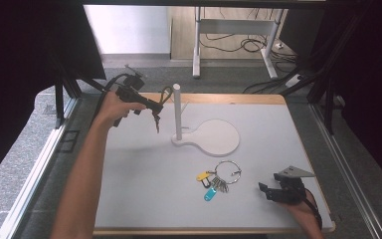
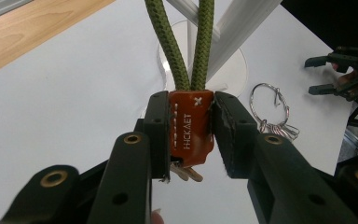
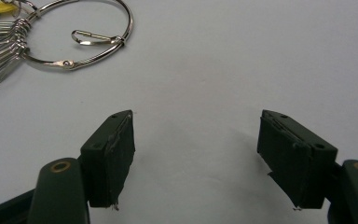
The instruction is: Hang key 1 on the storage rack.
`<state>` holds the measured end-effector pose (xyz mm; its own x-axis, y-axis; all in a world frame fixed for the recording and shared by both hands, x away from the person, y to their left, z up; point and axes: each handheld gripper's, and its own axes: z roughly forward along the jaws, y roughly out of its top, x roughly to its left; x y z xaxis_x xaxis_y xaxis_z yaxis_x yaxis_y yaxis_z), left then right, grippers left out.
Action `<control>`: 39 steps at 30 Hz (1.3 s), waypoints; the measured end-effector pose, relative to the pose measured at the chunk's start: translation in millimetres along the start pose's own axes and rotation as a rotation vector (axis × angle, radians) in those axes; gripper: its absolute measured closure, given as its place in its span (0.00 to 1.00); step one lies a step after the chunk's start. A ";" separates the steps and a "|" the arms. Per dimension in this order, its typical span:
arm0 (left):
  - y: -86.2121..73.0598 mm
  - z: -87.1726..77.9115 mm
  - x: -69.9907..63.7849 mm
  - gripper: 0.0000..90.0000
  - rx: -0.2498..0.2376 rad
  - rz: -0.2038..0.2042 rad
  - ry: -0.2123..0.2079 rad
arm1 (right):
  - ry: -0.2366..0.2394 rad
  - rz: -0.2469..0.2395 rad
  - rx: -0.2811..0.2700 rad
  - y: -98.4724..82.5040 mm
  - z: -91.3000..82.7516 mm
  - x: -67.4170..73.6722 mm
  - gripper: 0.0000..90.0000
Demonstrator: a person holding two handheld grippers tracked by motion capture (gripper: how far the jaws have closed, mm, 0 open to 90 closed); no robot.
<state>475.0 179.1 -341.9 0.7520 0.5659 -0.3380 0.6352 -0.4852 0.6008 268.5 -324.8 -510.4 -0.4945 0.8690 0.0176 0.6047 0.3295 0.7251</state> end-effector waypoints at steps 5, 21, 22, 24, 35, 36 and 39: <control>0.3 1.5 2.1 0.76 0.000 -0.003 -0.008 | 0.000 0.000 0.001 0.0 0.1 0.1 0.31; -0.3 -2.5 17.5 0.76 -0.006 0.003 -0.095 | -0.012 0.002 0.002 -0.1 -0.6 0.9 0.31; 0.0 -2.6 19.3 0.76 -0.004 0.004 -0.099 | -0.014 0.001 0.002 -0.3 -1.0 1.1 0.31; 0.5 -1.8 22.3 0.76 -0.001 -0.001 -0.106 | -0.020 0.002 0.001 -0.9 -2.1 1.3 0.31; 5.4 3.0 26.0 0.76 0.003 0.010 -0.135 | -0.027 0.003 0.004 -1.7 -3.9 3.0 0.31; 5.5 3.6 25.5 0.76 0.002 0.010 -0.138 | -0.027 0.001 0.004 -1.5 -3.6 3.1 0.31; 5.9 4.9 24.6 0.76 0.010 0.014 -0.143 | -0.027 -0.001 0.002 -1.3 -3.5 3.3 0.31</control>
<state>498.1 186.8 -350.2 0.7779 0.4582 -0.4301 0.6256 -0.4998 0.5990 263.9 -323.7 -508.8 -0.4781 0.8783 -0.0012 0.6058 0.3308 0.7236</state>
